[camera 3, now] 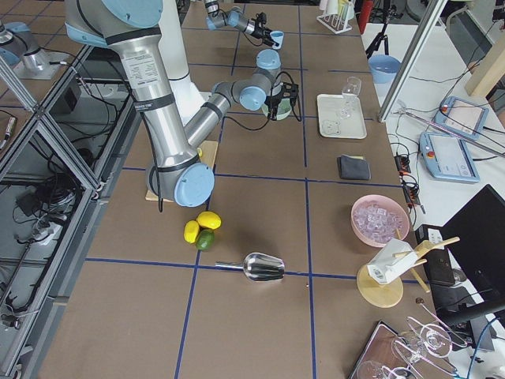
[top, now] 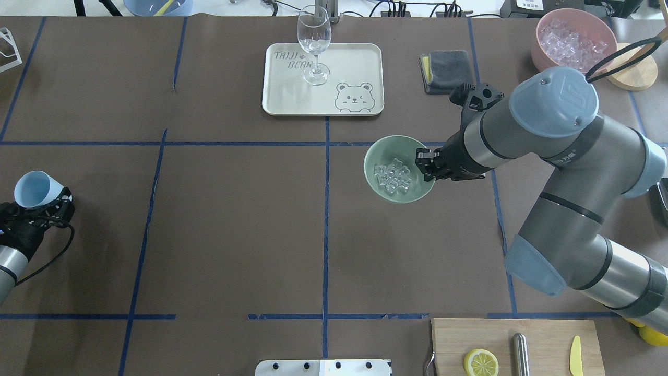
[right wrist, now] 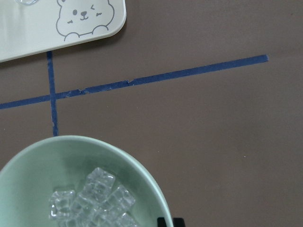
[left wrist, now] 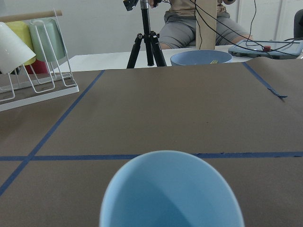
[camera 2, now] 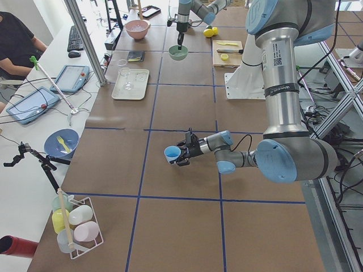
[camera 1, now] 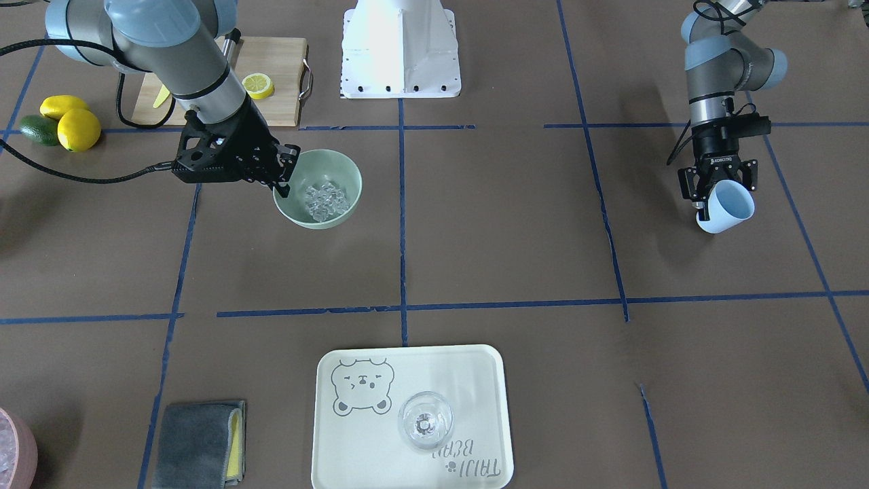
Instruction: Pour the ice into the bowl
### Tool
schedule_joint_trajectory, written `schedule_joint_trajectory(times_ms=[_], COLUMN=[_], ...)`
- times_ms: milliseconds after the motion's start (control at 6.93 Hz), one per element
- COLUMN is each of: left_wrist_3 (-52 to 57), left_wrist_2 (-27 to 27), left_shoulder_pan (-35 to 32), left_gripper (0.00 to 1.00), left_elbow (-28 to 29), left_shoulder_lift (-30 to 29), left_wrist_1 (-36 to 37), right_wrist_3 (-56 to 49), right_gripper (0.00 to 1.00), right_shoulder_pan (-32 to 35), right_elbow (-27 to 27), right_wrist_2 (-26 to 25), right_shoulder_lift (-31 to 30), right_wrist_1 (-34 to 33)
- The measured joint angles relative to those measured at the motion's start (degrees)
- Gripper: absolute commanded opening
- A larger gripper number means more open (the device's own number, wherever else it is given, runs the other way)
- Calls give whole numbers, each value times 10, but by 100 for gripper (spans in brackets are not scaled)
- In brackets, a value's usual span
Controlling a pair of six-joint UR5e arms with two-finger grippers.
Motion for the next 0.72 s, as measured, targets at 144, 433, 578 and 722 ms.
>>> schedule_joint_trajectory(times_ms=[144, 433, 578, 722], left_wrist_3=[0, 2, 7, 18], left_wrist_2=[0, -3, -4, -4], left_shoulder_pan=[0, -2, -5, -7], left_gripper=[100, 100, 100, 100], left_elbow=[-1, -11, -26, -46], left_shoulder_lift=[0, 3, 12, 28], left_wrist_1=[-1, -1, 0, 1], right_wrist_3=[-10, -37, -45, -50], right_gripper=[0, 0, 0, 0], right_shoulder_pan=[3, 10, 13, 15], right_elbow=[6, 28, 39, 50], right_wrist_2=[0, -1, -1, -3], right_shoulder_lift=[-14, -54, -73, -96], right_wrist_1=[1, 3, 5, 9])
